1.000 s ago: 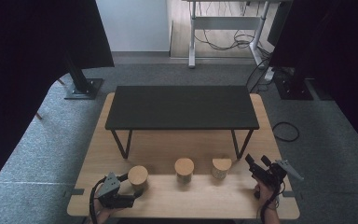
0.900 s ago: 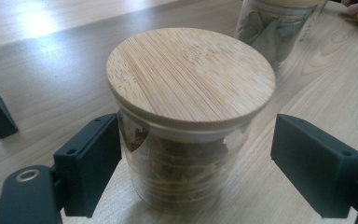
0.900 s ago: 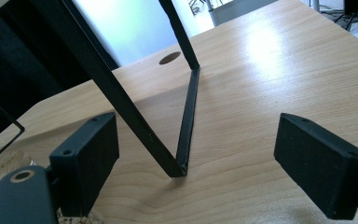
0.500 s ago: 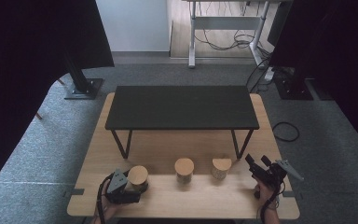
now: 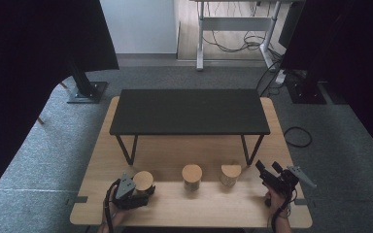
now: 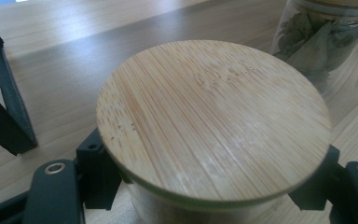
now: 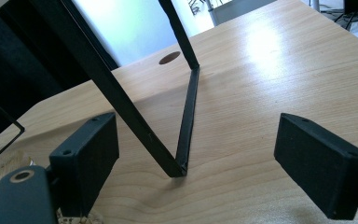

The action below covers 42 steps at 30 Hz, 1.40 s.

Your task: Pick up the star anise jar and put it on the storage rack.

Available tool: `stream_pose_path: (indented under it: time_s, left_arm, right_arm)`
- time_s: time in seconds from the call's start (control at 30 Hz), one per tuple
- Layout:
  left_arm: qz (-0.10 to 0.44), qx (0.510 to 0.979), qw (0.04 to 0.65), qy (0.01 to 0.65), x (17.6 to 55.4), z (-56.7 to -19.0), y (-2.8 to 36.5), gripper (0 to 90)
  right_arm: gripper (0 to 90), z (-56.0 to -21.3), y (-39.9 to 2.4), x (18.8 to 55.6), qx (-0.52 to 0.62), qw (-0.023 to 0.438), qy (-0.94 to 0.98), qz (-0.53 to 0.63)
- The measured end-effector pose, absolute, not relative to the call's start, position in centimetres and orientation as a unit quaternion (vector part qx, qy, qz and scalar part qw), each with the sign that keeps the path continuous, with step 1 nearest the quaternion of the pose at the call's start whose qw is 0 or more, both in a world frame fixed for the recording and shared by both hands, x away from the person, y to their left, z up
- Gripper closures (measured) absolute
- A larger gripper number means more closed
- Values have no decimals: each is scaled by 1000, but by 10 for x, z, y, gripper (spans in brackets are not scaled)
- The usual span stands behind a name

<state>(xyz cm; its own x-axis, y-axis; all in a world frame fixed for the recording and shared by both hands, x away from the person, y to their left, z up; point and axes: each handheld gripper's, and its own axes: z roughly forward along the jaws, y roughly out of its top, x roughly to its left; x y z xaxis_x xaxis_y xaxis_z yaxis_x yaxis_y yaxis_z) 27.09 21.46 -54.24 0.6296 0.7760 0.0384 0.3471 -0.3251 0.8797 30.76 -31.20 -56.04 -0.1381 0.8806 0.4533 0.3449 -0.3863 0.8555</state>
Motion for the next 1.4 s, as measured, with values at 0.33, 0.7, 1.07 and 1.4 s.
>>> stream_pose_path:
  time_s: [0.33,0.7,1.07,1.4]
  left_arm:
    - [248,787,448,345,268,-541,211,257]
    - [255,787,453,332,264,-535,211,257]
    - [263,783,454,333,262,-527,217,257]
    - [265,777,465,330,259,-518,218,257]
  right_arm:
    - [133,-560,-312,308,613,236,501,564]
    - [134,-560,-312,308,613,235,501,564]
    - [133,-561,-313,308,614,235,500,565]
    - [134,-560,-312,308,614,235,500,564]
